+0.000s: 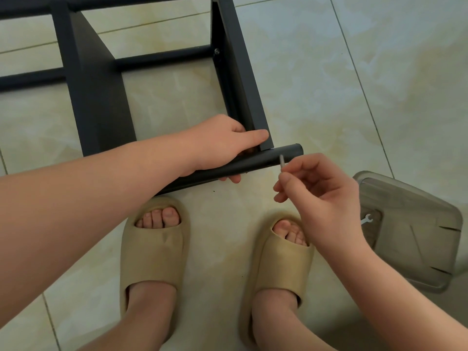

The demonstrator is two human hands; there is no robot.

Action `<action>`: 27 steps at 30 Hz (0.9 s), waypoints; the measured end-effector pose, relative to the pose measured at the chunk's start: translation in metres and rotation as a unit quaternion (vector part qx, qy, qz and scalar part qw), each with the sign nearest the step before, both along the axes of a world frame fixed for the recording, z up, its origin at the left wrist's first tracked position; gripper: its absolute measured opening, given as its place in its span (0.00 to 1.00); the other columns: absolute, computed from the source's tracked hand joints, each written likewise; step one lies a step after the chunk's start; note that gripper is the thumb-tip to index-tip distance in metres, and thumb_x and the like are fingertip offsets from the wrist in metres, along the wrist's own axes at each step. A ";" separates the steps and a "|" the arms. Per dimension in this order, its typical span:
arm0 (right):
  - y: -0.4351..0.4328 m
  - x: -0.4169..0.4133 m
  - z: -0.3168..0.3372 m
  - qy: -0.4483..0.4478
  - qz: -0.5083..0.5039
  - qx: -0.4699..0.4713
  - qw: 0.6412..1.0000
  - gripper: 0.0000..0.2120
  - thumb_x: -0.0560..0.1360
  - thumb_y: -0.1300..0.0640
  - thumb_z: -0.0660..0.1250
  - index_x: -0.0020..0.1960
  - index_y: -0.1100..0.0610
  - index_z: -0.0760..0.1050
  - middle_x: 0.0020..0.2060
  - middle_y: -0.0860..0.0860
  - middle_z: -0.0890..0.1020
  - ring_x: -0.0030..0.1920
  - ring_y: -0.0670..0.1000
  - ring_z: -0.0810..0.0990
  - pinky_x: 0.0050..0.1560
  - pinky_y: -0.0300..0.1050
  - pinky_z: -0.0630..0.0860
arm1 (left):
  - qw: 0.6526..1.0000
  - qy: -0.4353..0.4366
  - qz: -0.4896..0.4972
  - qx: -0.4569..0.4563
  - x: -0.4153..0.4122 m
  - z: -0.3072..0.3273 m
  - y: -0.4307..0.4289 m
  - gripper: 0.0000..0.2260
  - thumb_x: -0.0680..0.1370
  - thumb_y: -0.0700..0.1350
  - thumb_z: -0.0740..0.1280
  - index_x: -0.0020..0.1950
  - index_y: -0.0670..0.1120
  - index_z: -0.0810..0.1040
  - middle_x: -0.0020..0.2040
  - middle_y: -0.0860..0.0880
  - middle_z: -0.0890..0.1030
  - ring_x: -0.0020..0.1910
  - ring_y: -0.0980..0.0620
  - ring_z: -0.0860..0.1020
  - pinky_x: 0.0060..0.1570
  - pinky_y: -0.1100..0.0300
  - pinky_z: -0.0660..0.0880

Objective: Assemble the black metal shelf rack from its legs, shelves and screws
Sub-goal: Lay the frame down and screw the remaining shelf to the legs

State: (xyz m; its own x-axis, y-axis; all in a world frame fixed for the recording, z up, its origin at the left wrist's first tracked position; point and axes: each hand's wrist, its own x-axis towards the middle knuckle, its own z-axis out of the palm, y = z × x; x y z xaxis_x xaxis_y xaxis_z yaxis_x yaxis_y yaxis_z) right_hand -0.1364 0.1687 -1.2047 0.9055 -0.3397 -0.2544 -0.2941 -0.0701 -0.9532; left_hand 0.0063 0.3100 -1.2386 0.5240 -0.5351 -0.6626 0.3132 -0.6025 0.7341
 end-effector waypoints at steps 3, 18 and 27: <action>0.000 -0.007 -0.004 -0.003 0.025 0.029 0.999 0.08 0.72 0.68 0.67 0.44 0.56 0.78 0.33 0.53 0.82 0.34 0.51 0.81 0.39 0.39 0.78 | 1.000 0.003 0.001 -0.011 0.000 0.000 0.000 0.17 0.81 0.57 0.65 0.51 0.42 0.79 0.46 0.40 0.85 0.32 0.46 0.84 0.29 0.58 0.79; -0.009 0.003 -0.015 0.030 0.030 0.085 0.995 0.07 0.79 0.71 0.66 0.48 0.60 0.78 0.37 0.56 0.84 0.38 0.53 0.83 0.42 0.50 0.82 | 0.999 0.005 0.003 -0.035 -0.002 0.004 0.001 0.16 0.82 0.55 0.65 0.49 0.43 0.83 0.32 0.45 0.83 0.28 0.51 0.82 0.27 0.62 0.77; 0.005 0.006 -0.017 0.051 -0.048 0.178 0.981 0.06 0.79 0.71 0.64 0.47 0.62 0.77 0.35 0.55 0.84 0.35 0.52 0.82 0.42 0.43 0.81 | 1.000 0.005 0.009 -0.030 -0.002 0.004 0.002 0.17 0.81 0.56 0.65 0.49 0.43 0.84 0.30 0.45 0.83 0.25 0.53 0.80 0.26 0.64 0.75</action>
